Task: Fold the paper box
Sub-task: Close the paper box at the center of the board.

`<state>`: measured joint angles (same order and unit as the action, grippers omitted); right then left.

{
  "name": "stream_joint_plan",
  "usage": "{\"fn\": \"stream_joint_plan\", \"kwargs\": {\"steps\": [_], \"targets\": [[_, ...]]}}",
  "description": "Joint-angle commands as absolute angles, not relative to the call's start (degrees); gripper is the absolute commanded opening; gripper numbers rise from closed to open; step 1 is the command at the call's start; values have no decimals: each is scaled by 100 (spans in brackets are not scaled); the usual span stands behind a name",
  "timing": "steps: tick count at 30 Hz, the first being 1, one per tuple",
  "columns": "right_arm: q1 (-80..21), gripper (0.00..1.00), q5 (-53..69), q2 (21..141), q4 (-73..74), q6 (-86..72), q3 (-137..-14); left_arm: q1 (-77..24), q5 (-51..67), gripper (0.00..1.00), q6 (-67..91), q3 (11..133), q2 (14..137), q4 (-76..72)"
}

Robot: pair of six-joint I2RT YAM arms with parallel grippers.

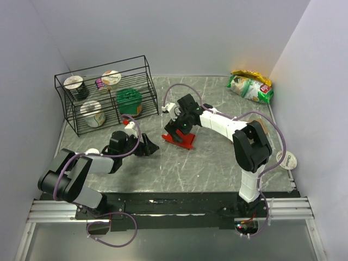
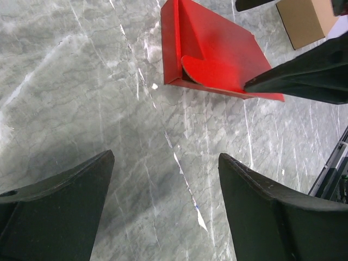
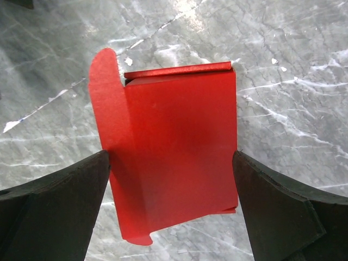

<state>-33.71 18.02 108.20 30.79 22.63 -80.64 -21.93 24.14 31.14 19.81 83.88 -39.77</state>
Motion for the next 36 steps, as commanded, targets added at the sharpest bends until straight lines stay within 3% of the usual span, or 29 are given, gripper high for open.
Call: {"fn": "stream_joint_plan", "kwargs": {"steps": [1,19,36], "targets": [[-3375,100,1644,11038,2918,2417,-8226,-2171,2531,83,3138,1934,8429,-4254],[-3568,100,554,11373,2610,2786,-8165,-2171,2628,83,3164,1995,8560,-4385],[-3560,100,466,11935,3366,2461,-8613,-2171,2909,82,3181,2275,8894,-4877]]}}
